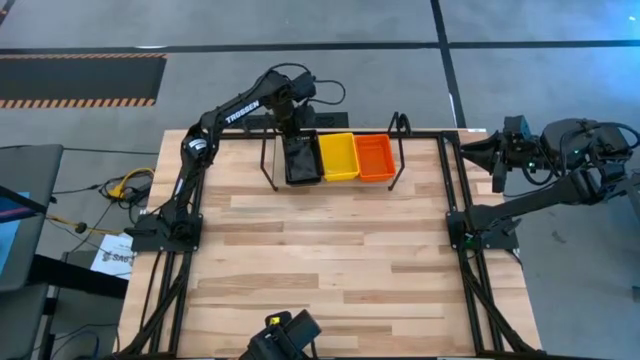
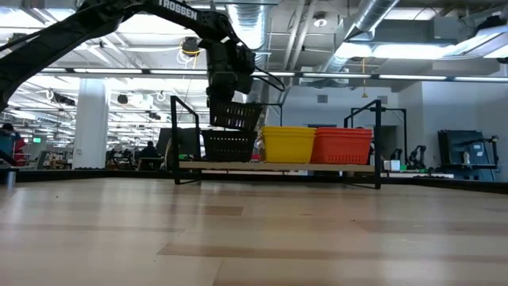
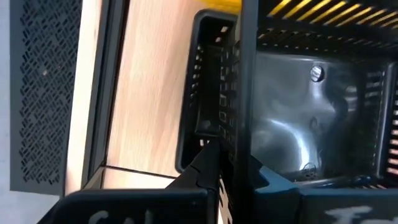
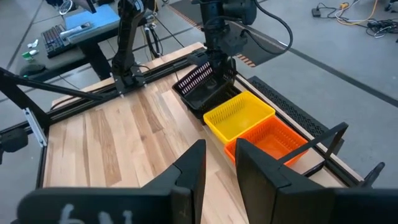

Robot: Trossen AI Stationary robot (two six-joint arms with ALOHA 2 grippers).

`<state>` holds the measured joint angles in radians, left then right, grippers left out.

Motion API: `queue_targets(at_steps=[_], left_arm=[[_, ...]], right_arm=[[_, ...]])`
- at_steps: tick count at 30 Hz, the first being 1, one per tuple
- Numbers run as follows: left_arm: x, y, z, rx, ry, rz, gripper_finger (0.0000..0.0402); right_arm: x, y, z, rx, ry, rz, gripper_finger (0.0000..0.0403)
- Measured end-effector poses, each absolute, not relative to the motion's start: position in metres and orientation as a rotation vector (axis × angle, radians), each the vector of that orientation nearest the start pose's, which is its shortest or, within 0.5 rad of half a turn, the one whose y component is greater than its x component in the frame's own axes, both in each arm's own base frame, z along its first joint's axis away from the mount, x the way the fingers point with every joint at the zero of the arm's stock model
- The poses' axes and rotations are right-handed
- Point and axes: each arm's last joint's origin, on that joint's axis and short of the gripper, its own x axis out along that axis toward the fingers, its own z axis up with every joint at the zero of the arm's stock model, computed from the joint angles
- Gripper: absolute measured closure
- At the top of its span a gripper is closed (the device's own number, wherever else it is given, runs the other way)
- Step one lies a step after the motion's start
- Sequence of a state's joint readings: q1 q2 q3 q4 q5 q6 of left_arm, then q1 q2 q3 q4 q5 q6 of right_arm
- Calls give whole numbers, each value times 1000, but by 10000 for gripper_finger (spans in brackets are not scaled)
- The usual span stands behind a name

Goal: Stack baskets on shelf by color
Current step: Stack the black bin on top of the other stacked black bins on the shelf

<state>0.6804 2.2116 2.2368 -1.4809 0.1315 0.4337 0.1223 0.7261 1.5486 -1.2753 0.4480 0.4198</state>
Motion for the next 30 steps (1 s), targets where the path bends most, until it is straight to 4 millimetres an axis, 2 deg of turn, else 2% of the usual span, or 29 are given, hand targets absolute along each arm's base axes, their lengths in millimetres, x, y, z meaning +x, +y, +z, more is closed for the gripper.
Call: queue_targets(at_steps=[17,26,30], left_arm=[[339,270,285,-219,1384,145,401],[334,267,252,-257,1495,103,401],[334,267,245,-262,1505,100,401]], right_arm=[[31,-9,458,281,361,-404,297],[31,-9,458,281,361,-405,297],[31,-9,458,281,361,-404,297]])
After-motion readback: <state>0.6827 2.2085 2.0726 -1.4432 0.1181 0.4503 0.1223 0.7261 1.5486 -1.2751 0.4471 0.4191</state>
